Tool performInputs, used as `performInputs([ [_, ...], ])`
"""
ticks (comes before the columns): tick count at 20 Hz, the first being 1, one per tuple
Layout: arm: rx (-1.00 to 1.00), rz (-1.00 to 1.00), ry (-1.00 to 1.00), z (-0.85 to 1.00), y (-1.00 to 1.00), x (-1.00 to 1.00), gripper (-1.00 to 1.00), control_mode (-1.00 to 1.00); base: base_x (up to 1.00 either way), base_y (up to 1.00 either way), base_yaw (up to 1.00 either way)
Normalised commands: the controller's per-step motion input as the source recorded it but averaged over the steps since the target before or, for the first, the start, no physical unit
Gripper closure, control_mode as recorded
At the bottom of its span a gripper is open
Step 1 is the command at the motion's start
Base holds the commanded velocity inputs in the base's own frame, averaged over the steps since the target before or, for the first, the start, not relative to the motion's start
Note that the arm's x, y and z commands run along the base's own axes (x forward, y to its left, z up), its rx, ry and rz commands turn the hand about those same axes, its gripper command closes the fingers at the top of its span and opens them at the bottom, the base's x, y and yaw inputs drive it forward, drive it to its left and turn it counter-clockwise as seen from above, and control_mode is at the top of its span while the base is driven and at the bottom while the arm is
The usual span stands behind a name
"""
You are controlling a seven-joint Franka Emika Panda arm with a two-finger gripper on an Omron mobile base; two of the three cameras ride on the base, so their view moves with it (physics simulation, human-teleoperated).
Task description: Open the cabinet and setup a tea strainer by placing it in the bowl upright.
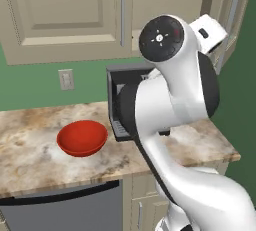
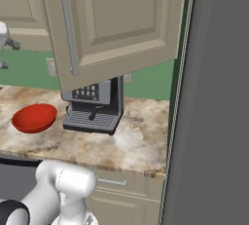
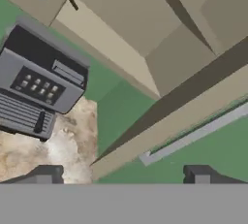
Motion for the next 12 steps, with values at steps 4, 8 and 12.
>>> performInputs([
  [4, -0.5, 0.0, 0.29, -0.37, 0.0, 0.75, -1.0, -1.0, 0.0, 0.0, 0.0],
  [8, -0.39, 0.0, 0.19, -0.38, -0.06, 0.65, -1.0, -1.0, 0.0, 0.0, 0.0],
  [12, -0.26, 0.0, 0.27, -0.17, -0.15, 0.56, -1.0, -1.0, 0.0, 0.0, 0.0],
])
